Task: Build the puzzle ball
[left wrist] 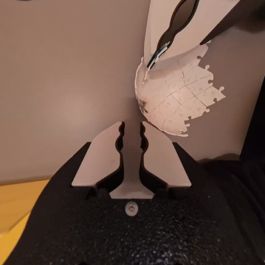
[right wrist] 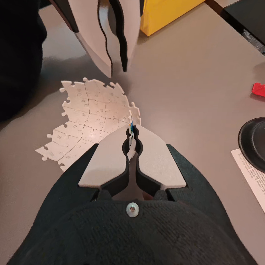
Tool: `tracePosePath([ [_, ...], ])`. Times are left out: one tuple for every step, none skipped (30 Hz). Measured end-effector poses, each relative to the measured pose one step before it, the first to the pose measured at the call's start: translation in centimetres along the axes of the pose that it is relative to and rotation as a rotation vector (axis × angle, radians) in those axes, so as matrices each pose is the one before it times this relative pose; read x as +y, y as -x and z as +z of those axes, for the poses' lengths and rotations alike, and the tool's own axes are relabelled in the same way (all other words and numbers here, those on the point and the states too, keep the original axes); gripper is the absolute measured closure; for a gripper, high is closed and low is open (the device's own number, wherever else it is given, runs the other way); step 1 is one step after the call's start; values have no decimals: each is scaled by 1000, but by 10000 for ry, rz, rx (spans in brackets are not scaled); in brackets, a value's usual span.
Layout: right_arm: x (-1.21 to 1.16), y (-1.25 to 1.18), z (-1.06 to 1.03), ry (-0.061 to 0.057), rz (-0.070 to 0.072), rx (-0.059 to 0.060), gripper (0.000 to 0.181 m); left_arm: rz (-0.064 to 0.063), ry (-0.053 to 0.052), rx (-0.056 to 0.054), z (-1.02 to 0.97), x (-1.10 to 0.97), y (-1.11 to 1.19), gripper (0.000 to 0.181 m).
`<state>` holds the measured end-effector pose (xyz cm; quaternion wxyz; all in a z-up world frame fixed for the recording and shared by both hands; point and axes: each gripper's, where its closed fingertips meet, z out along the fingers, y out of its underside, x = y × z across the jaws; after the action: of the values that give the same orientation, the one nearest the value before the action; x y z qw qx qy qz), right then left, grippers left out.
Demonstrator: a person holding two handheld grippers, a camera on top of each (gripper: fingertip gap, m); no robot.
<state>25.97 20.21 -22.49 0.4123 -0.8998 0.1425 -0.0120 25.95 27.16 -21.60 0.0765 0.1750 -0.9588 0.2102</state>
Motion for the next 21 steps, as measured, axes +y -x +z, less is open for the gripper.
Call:
tracePosePath([
  [171,42,98,80,57,20,179,-46,143,-122,-55,67,-102,161],
  [94,74,79,40,54,-8,179,-84,-2,-85,-81,-249,-120,161],
  [54,85,65,22,80,-2,179,-95,-36,-2,-49,-358,-208,162],
  [63,106,42,43,80,-7,179,-37,17,-4,15,-287,-225,162],
  [18,170,11,17,24,-34,179,44,71,-94,65,-181,-119,162],
  [-13,133,-19,-14,-4,-11,179,63,80,-140,132,-172,-9,161],
  [-2,43,-37,-9,34,35,179,39,64,-23,213,-218,-65,161],
  [3,17,-52,-18,17,32,179,46,46,77,284,-255,-148,161],
  [-17,10,-35,-37,16,11,179,83,31,86,318,-261,-111,161],
  [0,-6,-38,-25,37,3,179,137,30,18,327,-278,5,162],
  [-11,-31,-47,-30,27,8,179,135,40,-9,360,-249,76,162],
  [-18,-29,-58,-37,12,4,179,71,102,56,418,-116,29,162],
  [6,-27,-65,-24,33,-4,179,58,184,47,466,36,94,162],
  [24,-33,-61,-11,35,3,179,53,196,-83,462,91,292,161],
  [-5,-44,-85,-30,13,12,179,27,169,-102,390,66,335,161],
  [-17,42,-83,-43,22,-52,179,61,125,-89,301,4,298,161],
  [-3,24,-56,-38,45,-47,179,69,25,-158,226,-79,354,159],
  [58,-51,-14,-6,42,-6,179,-46,0,-132,160,-63,307,157],
  [124,-63,19,36,29,-7,179,-106,-2,13,63,-18,95,156],
  [117,-30,29,21,42,-29,179,-55,-66,15,-21,-65,82,155],
  [97,-28,0,9,29,-24,179,-14,-80,-56,-50,-39,164,154],
])
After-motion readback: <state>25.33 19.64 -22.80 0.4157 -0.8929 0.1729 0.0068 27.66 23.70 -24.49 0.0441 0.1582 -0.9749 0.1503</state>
